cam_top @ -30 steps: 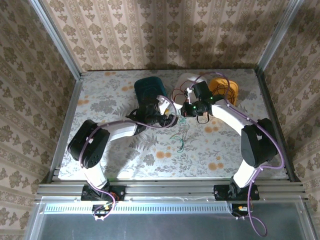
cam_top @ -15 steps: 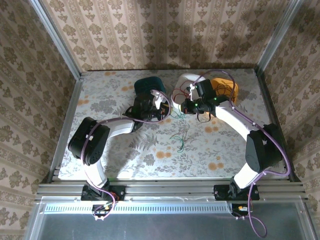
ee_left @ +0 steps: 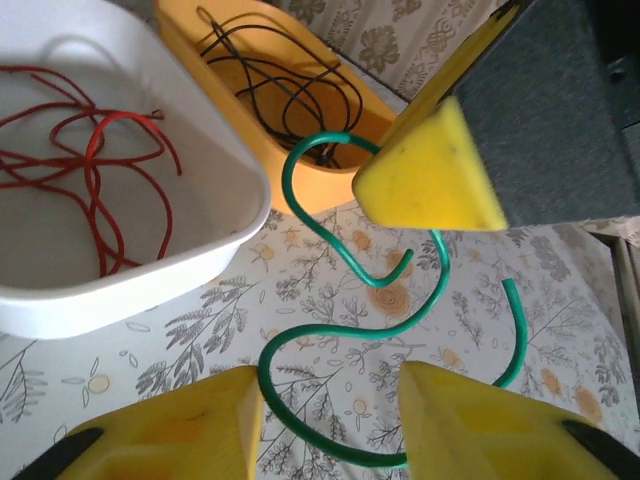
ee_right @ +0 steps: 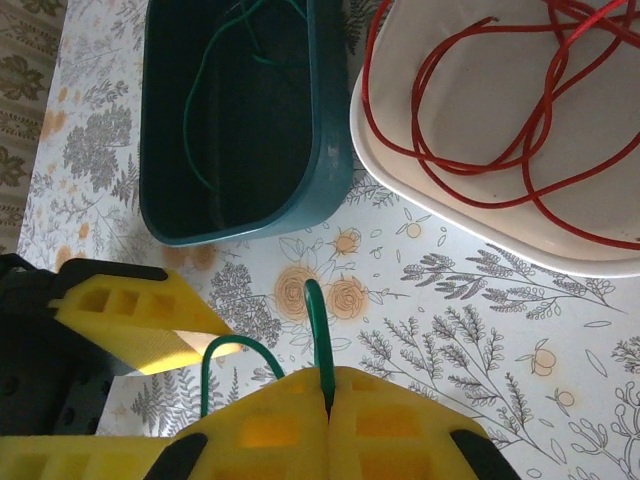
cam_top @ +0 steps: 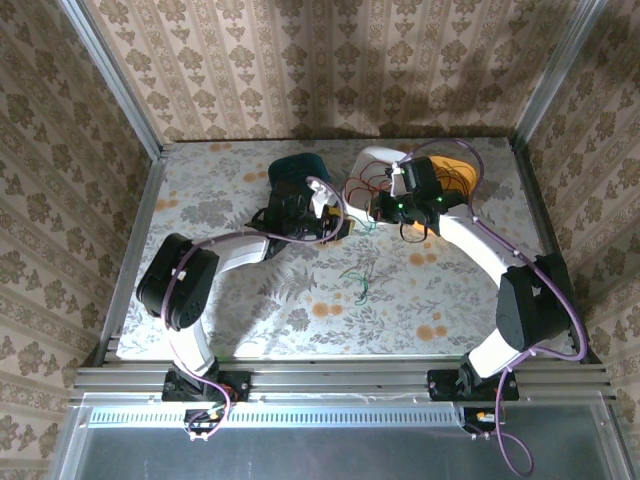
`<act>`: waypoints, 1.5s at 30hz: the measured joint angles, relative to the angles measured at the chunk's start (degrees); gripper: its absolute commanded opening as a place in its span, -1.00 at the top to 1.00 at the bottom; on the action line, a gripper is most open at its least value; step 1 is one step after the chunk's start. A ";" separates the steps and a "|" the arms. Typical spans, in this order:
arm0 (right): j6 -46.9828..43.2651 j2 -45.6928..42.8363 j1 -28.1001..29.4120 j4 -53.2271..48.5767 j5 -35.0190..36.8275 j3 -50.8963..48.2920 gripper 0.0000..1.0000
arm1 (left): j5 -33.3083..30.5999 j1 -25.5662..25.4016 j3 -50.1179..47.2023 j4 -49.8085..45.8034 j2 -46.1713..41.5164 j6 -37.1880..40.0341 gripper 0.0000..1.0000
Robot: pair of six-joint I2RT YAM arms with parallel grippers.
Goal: Untangle the cables
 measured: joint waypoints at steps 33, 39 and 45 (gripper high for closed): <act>5.35 -2.62 -0.24 5.40 6.08 -0.24 -0.29 | -1.88 1.64 -2.38 2.51 -0.46 -3.43 1.00; 5.64 -4.44 -1.70 5.55 6.80 -0.24 -0.32 | -10.99 8.83 -4.94 7.76 -1.70 -11.04 1.00; 3.30 -5.27 -2.40 1.90 7.43 -0.20 -0.33 | -20.90 15.10 -1.55 2.89 -1.51 -13.29 0.96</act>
